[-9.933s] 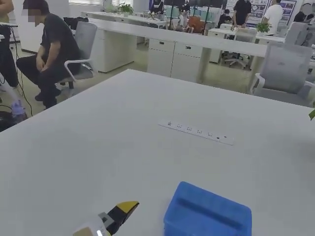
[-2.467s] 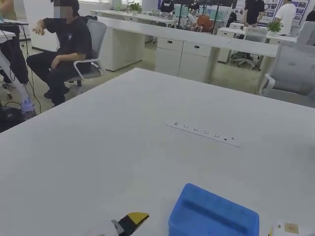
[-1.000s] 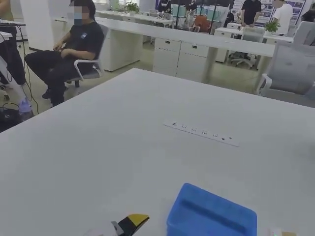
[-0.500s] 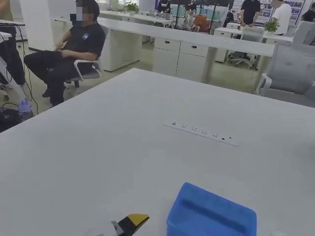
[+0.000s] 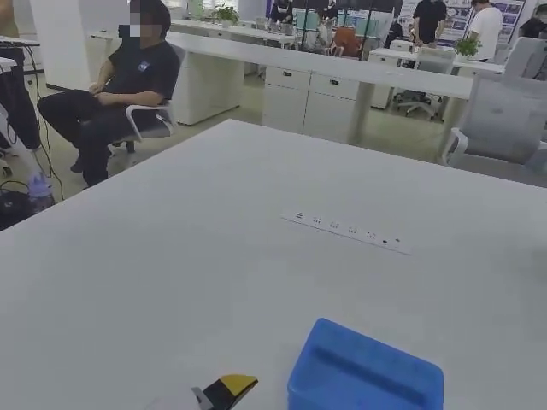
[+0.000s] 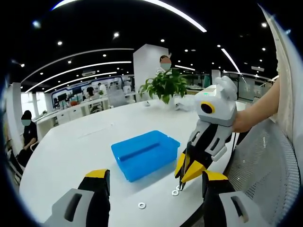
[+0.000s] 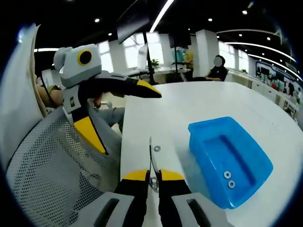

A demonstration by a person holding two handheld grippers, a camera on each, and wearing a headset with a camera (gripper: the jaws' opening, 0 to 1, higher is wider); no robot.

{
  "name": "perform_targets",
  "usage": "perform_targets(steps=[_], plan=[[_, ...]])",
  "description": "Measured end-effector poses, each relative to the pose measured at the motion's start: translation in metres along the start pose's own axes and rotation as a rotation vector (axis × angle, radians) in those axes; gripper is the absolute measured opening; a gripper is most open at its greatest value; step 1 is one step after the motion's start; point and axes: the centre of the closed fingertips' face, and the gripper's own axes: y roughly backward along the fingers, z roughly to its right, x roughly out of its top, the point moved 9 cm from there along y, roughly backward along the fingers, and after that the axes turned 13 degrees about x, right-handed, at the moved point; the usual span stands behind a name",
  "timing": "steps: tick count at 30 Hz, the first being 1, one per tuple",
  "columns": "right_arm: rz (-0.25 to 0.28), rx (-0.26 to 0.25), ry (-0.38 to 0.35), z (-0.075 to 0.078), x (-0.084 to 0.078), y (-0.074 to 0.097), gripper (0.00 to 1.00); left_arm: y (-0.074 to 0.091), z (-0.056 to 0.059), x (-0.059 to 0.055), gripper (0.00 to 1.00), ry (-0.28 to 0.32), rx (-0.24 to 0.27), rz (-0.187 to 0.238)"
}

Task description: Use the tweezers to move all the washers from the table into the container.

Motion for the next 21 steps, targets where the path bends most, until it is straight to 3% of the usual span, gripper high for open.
perform_targets(steps=[2,12,17,21], plan=[[-0.022,-0.035,0.061,-0.003,0.000,0.000,0.03,0.000,0.000,0.000,0.81,0.000,0.000,0.000],[-0.032,-0.058,0.108,-0.009,0.000,-0.002,0.02,0.000,0.001,0.000,0.81,0.010,-0.010,-0.001],[-0.002,-0.063,0.034,-0.003,0.000,0.000,0.02,0.001,0.000,0.002,0.82,0.026,-0.007,0.009],[0.043,-0.095,-0.043,0.001,0.000,0.003,0.02,0.001,0.000,0.003,0.82,0.031,-0.007,0.018]])
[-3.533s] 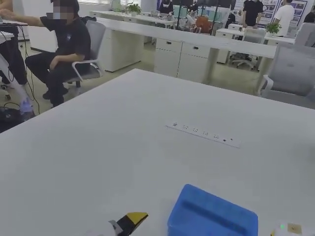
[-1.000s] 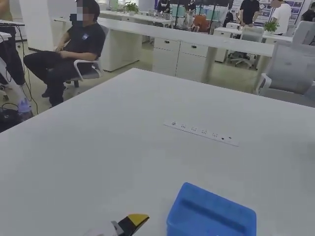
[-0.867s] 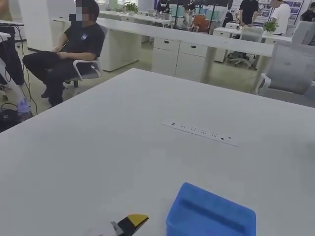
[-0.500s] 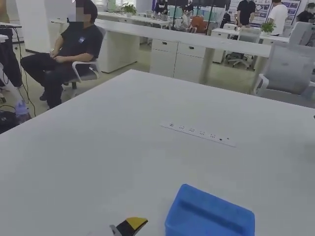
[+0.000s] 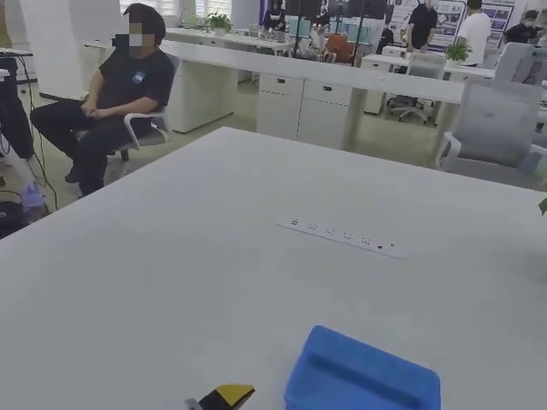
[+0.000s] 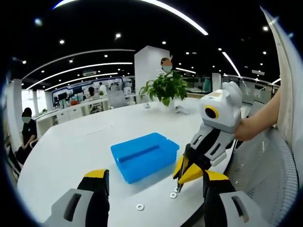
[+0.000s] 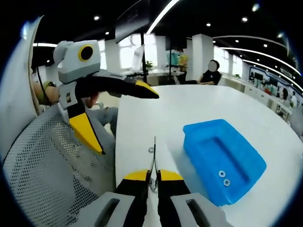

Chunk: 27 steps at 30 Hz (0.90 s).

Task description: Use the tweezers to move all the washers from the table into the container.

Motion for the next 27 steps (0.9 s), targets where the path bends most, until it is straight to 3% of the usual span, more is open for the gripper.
perform_targets(steps=[13,27], plan=[[0.115,-0.018,-0.137,0.016,0.019,0.023,0.03,0.000,-0.002,0.001,0.83,0.007,0.015,0.013],[0.223,0.048,-0.242,0.019,0.034,0.028,0.03,0.000,-0.002,0.000,0.83,0.002,0.017,0.010]])
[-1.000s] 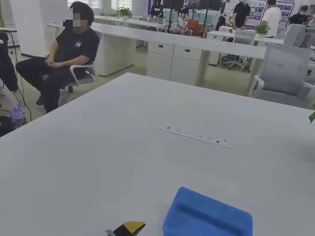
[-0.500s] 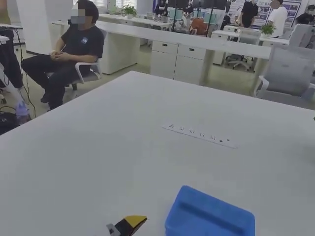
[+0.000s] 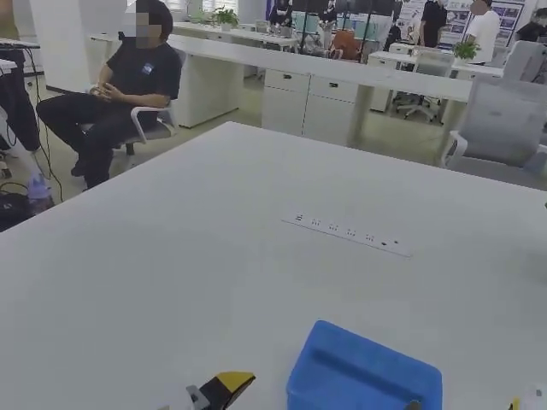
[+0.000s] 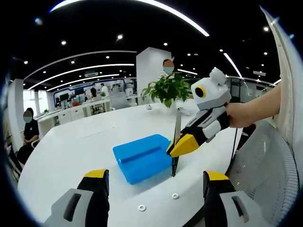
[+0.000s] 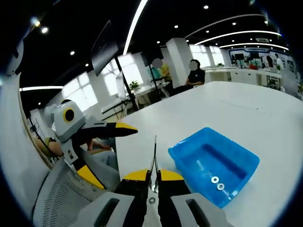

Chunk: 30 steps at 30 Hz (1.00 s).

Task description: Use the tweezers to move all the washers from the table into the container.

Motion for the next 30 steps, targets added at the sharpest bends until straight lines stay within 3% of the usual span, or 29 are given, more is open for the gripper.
perform_targets(steps=[2,10,30], plan=[[0.008,0.024,-0.023,0.000,0.000,0.000,0.03,0.000,0.000,0.000,0.82,-0.001,-0.001,0.000],[0.012,0.032,-0.035,0.005,0.007,0.006,0.03,0.000,0.000,0.000,0.82,0.000,0.000,0.000],[0.056,0.026,-0.031,0.029,0.038,0.004,0.03,-0.001,0.002,-0.002,0.82,-0.008,-0.014,-0.017]])
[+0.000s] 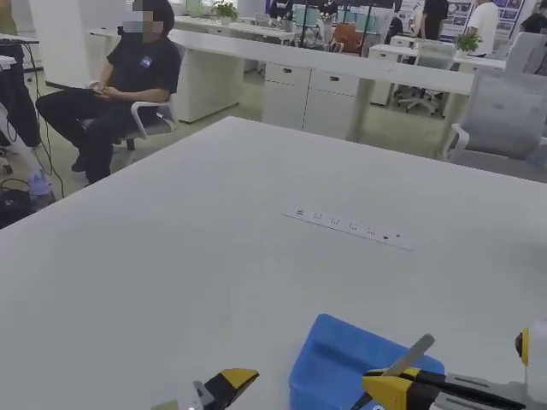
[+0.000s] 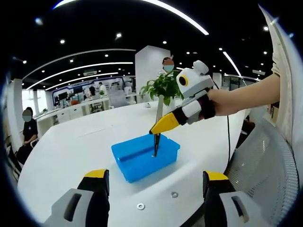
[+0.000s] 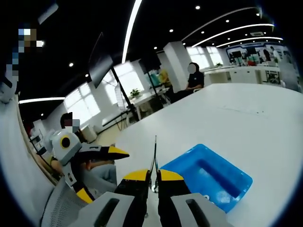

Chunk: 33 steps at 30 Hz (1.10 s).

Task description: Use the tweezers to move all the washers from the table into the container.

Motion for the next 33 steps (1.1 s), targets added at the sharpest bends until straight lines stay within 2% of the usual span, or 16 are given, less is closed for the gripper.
perform_targets(steps=[6,12,13,14,15,19,28,33], plan=[[-0.009,-0.004,0.012,0.008,0.007,-0.004,0.03,0.000,0.001,0.000,0.82,-0.005,-0.004,-0.001],[-0.002,-0.015,-0.007,0.017,0.013,-0.006,0.03,0.000,0.000,-0.001,0.82,-0.002,0.000,-0.006],[-0.010,-0.018,-0.007,0.018,0.013,-0.006,0.03,0.000,0.000,-0.001,0.82,-0.005,0.000,-0.006],[-0.062,-0.046,0.025,0.022,0.013,-0.004,0.03,0.000,0.000,-0.001,0.82,-0.008,0.001,-0.007],[-0.071,-0.072,0.048,0.024,0.014,-0.003,0.03,0.000,0.000,-0.001,0.82,-0.008,0.000,-0.008],[-0.072,-0.078,0.036,0.027,0.017,-0.002,0.03,0.001,0.000,-0.001,0.81,-0.008,0.001,-0.009],[-0.153,-0.114,0.056,0.042,0.004,-0.010,0.03,0.000,-0.001,-0.002,0.81,-0.008,0.009,-0.014],[-0.156,-0.127,0.058,0.046,0.003,-0.010,0.03,-0.001,-0.001,-0.002,0.81,-0.013,0.008,-0.016]])
